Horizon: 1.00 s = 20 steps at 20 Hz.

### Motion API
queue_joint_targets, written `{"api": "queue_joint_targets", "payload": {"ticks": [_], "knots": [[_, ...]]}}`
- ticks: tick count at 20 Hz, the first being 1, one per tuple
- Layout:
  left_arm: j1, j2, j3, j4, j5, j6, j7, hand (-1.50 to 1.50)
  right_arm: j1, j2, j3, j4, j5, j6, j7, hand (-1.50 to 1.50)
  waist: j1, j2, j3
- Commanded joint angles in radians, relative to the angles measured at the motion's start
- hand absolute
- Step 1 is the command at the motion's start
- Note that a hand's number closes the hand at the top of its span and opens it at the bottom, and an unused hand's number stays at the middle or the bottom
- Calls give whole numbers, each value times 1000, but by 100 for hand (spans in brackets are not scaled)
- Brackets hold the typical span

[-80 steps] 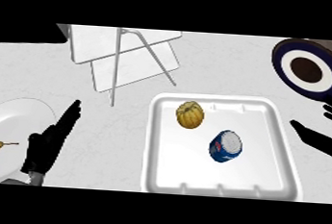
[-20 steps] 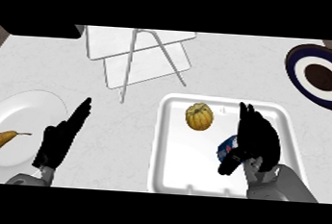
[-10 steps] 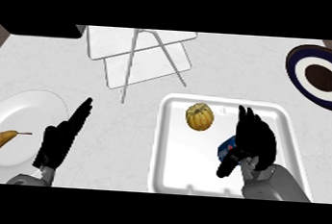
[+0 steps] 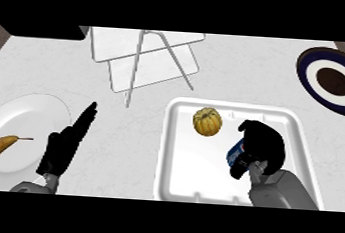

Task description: Pick the can from the tray and place it in the tiered shelf

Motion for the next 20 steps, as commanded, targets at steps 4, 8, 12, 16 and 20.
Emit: {"api": "queue_joint_targets", "payload": {"ticks": [4, 8, 12, 16, 20], "knots": [[9, -17, 18, -2, -20, -22, 20, 0, -24, 95, 6, 57, 75, 56, 92, 150, 1, 10, 3], [39, -19, 39, 23, -17, -43, -19, 0, 0, 64, -26, 41, 143, 41, 54, 150, 0, 9, 3], [-4, -16, 57, 43, -27, -49, 25, 0, 12, 121, 17, -46, 243, 55, 125, 150, -5, 8, 3], [50, -10, 75, -2, -39, -91, -10, 0, -9, 108, -23, -77, 273, 80, 16, 150, 1, 9, 3], [-10, -22, 76, -30, -39, -56, 80, 0, -44, 115, 54, -80, 195, 62, -243, 150, 6, 10, 4]]}}
